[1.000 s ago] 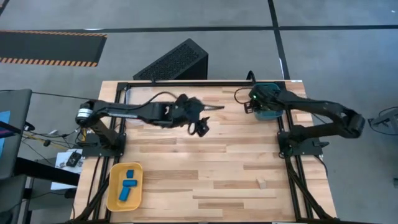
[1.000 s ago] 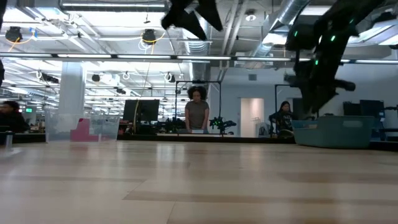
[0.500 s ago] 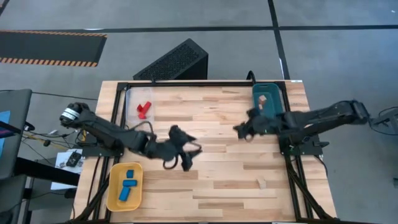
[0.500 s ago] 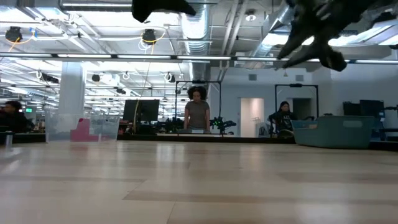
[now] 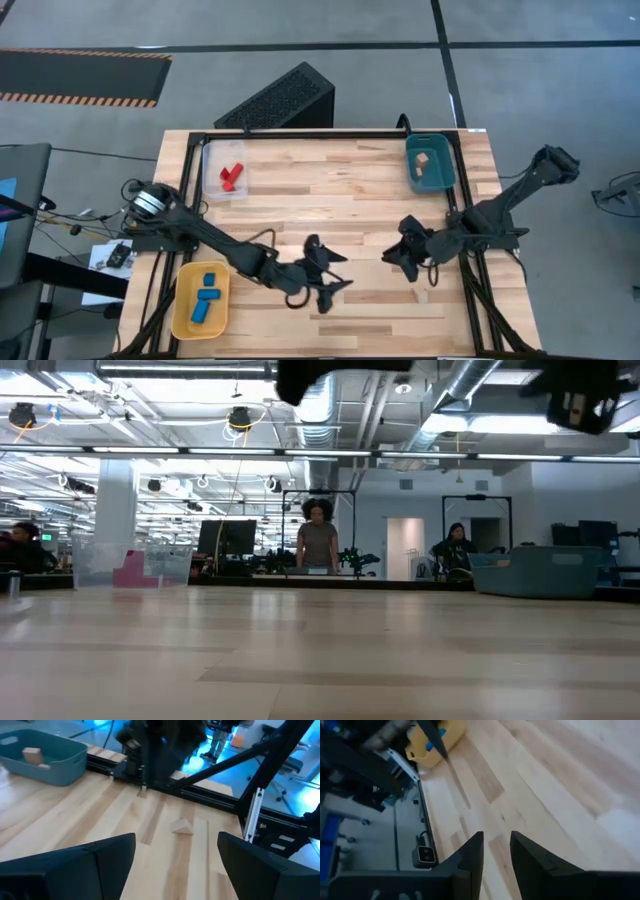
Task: Sort & place blocks by color
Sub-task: Put the brown block into the blue bin
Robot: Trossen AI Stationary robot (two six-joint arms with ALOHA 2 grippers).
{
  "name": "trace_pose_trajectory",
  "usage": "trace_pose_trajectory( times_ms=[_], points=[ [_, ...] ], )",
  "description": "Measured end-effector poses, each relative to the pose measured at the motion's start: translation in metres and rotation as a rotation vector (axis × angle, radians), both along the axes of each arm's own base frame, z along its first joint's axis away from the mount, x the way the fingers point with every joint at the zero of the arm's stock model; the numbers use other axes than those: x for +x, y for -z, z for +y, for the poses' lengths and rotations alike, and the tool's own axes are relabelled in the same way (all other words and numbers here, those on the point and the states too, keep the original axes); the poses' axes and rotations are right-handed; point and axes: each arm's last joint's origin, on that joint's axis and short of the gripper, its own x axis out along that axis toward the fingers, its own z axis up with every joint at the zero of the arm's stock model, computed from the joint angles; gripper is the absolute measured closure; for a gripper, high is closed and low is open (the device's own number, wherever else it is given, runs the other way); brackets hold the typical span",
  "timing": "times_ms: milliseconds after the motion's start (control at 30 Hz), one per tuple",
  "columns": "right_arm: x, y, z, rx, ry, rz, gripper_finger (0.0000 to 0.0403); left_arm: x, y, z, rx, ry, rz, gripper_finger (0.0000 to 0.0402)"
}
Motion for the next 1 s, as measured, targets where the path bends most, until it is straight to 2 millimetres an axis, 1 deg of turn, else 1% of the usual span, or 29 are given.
trace_pose_trajectory(
  times_ms=[67, 200, 267, 367, 533, 700, 833, 1000],
  points=[
    [-0.002, -0.01, -0.002, -0.049, -0.04, -0.035, 0.0283, 0.013, 0.006, -0.003, 0.026, 0.0, 0.011, 0.013],
    [-0.011, -0.037, -0.012, -0.137, -0.111, -0.087, 0.0283, 0.044, 0.025, -0.002, 0.162, 0.011, 0.056, 0.013],
    [-0.02, -0.048, -0.019, -0.172, -0.129, -0.085, 0.0283, 0.065, 0.035, 0.0, 0.184, 0.035, 0.045, 0.013],
    [-0.035, -0.061, -0.027, -0.208, -0.152, -0.092, 0.0283, 0.096, 0.054, 0.004, 0.167, 0.081, 0.03, 0.013],
    [-0.058, -0.067, -0.042, -0.253, -0.178, -0.08, 0.0283, 0.149, 0.078, 0.009, 0.129, 0.105, -0.018, 0.013],
    [-0.077, -0.064, -0.053, -0.311, -0.205, -0.022, 0.0283, 0.19, 0.099, 0.014, 0.104, 0.15, -0.069, 0.013],
    [-0.087, -0.063, -0.059, -0.319, -0.208, -0.001, 0.0283, 0.211, 0.119, 0.019, 0.121, 0.197, -0.099, 0.013],
    [-0.094, -0.063, -0.063, -0.274, -0.178, 0.006, 0.0283, 0.225, 0.14, 0.027, 0.011, 0.155, -0.118, 0.013]
  ],
)
